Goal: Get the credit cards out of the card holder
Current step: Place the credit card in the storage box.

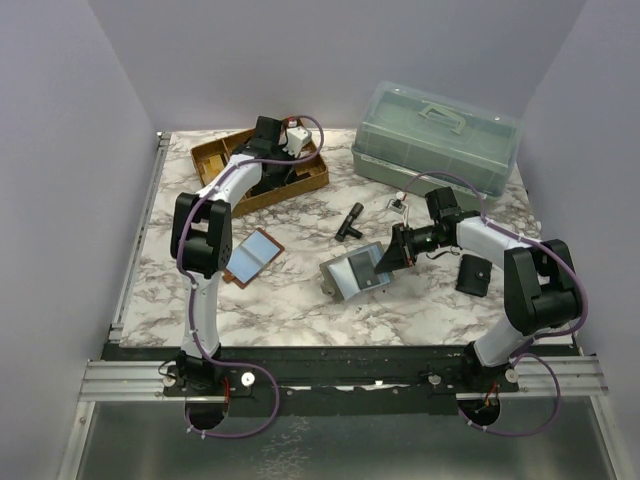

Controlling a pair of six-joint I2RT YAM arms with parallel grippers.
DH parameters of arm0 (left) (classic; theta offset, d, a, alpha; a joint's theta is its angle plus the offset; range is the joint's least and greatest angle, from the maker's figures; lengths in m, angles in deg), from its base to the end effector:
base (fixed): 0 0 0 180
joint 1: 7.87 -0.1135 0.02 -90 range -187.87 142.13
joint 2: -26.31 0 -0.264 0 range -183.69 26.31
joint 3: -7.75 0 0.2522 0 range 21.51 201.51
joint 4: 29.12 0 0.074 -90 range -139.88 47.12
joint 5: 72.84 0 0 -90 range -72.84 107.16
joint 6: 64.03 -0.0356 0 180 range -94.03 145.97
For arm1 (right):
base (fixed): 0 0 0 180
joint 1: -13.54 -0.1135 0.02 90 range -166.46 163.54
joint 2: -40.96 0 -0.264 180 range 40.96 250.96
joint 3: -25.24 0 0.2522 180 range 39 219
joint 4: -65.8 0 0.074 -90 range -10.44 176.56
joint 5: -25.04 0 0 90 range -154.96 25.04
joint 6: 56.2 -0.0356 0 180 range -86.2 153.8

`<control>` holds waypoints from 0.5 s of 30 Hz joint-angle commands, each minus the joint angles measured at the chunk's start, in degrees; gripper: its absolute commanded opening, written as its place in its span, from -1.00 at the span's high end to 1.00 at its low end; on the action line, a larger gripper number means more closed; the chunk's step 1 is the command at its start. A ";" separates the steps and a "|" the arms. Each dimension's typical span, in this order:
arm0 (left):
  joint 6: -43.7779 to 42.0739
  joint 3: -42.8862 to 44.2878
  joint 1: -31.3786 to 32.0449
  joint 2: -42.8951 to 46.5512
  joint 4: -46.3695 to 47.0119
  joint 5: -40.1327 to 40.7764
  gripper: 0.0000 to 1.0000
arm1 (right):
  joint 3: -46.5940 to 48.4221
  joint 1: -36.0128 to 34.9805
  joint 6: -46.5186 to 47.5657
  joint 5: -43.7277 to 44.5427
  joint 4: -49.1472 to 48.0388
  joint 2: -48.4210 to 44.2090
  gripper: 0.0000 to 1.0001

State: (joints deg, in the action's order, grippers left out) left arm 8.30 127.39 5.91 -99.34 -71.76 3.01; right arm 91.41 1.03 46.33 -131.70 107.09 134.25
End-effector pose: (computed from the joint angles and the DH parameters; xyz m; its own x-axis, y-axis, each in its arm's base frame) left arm 0.4800 -0.1267 0.2202 -0.5770 0.4445 -0.6852 0.5908 0.8064 0.0257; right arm 0.2780 0.0952 0.1802 -0.7960 -0.2644 -0.5445 -0.6026 0.2612 0.7541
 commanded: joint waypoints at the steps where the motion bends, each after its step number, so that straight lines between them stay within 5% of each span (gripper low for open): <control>1: -4.22 -3.42 1.60 5.47 4.22 13.36 1.00 | 0.73 0.21 0.98 -0.70 1.25 0.34 0.99; 15: -15.13 -9.20 5.82 6.25 9.62 25.10 1.00 | 0.70 0.24 1.09 -0.30 1.22 0.05 0.99</control>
State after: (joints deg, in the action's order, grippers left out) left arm -1.65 119.77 10.35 -94.16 -63.92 23.64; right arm 91.41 1.03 46.59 -131.68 107.68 134.25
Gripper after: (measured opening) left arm 0.017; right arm 0.125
